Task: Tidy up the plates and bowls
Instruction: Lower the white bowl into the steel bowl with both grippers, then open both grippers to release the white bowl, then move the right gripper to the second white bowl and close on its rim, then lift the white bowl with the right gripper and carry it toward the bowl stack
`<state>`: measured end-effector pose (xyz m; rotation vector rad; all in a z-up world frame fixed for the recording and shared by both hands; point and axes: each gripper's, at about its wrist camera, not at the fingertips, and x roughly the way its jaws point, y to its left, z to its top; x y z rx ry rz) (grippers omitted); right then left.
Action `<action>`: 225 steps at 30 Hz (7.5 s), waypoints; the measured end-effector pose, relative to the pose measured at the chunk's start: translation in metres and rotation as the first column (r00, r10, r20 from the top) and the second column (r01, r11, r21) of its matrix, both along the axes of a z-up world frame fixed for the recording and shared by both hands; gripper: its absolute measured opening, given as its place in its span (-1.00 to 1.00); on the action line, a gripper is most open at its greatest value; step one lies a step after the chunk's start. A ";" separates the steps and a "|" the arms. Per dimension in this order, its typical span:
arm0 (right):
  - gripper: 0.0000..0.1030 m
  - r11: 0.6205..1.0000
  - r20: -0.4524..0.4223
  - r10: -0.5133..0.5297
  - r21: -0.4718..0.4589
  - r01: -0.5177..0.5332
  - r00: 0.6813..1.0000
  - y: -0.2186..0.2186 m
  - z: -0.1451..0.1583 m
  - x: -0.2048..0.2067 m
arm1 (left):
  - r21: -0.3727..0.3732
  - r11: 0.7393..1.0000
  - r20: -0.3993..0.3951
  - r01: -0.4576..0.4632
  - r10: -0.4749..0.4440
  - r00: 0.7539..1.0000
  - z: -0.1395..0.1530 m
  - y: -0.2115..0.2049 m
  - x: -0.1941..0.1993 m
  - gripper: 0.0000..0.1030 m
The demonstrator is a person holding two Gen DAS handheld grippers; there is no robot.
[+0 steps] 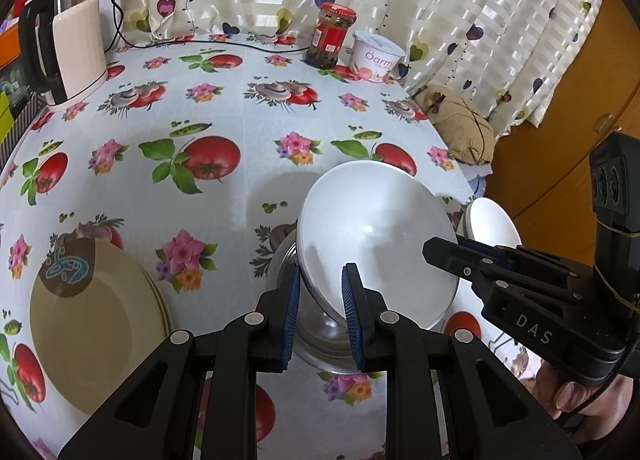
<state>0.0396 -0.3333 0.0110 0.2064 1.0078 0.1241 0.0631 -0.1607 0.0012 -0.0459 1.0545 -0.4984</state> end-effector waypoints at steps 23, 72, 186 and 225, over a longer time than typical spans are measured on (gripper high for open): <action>-0.69 1.000 -0.059 0.028 0.002 -0.028 0.998 0.006 -0.022 0.004 | 0.028 1.000 -0.059 -0.010 0.012 0.998 -0.022 0.004 0.002 -0.56; -0.35 1.000 0.016 0.010 0.014 -0.011 1.000 -0.007 0.010 -0.013 | -0.017 0.999 0.035 -0.035 0.035 0.999 0.013 0.011 -0.005 -0.56; -0.66 0.939 -0.062 -0.342 0.016 0.343 0.938 -0.171 -0.047 -0.049 | -0.004 0.947 -0.064 0.321 -0.320 0.945 -0.035 -0.184 -0.001 -0.64; -0.68 0.951 0.039 -0.309 -0.007 0.310 0.950 -0.145 0.003 -0.058 | -0.037 0.961 0.026 0.275 -0.274 0.961 0.010 -0.151 -0.010 -0.66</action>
